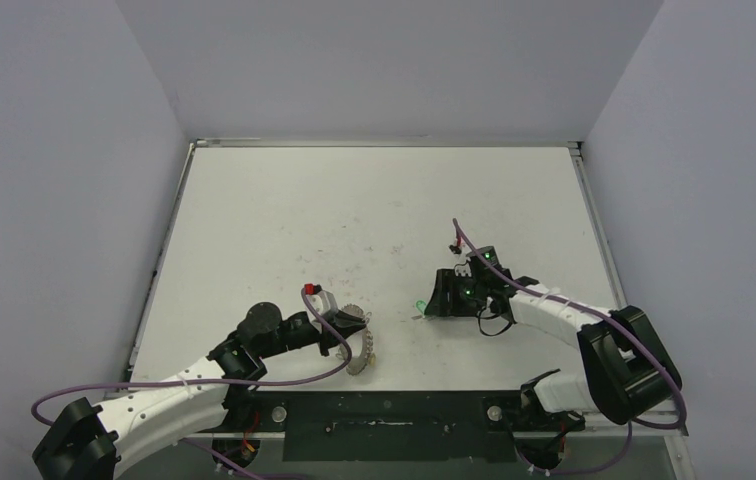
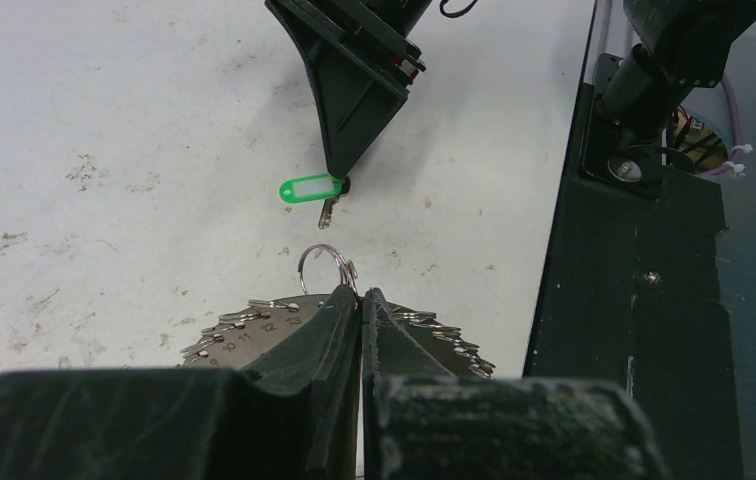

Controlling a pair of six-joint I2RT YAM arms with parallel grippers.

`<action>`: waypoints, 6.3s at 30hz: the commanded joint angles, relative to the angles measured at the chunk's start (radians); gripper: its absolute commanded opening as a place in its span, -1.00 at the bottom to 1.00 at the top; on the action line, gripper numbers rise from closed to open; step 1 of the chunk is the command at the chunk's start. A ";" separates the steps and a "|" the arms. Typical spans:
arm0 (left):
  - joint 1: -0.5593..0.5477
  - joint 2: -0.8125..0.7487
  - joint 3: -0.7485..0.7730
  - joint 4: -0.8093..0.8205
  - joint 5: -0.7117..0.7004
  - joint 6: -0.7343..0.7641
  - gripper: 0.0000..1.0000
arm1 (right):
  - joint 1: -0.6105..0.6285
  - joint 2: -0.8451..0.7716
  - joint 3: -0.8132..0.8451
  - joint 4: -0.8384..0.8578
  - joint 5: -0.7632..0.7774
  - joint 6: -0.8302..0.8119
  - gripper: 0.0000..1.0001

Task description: Put the keys on the keyring

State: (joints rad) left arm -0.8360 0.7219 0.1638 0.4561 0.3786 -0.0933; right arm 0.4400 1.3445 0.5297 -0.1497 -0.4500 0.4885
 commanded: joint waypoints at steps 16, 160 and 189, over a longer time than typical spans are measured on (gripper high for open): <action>-0.001 0.002 0.043 0.060 0.024 -0.013 -1.00 | 0.009 0.026 -0.009 0.078 -0.063 0.007 -0.24; -0.001 0.031 0.091 0.042 0.121 0.013 -1.00 | 0.518 -0.183 0.393 -0.216 0.166 -0.270 0.38; -0.003 -0.076 0.023 0.051 0.226 0.172 -1.00 | 0.528 -0.322 0.130 0.162 -0.279 -0.805 -0.32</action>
State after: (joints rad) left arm -0.8360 0.6605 0.1833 0.4438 0.5678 0.0570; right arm 0.9573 1.0138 0.6456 -0.0532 -0.6689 -0.2501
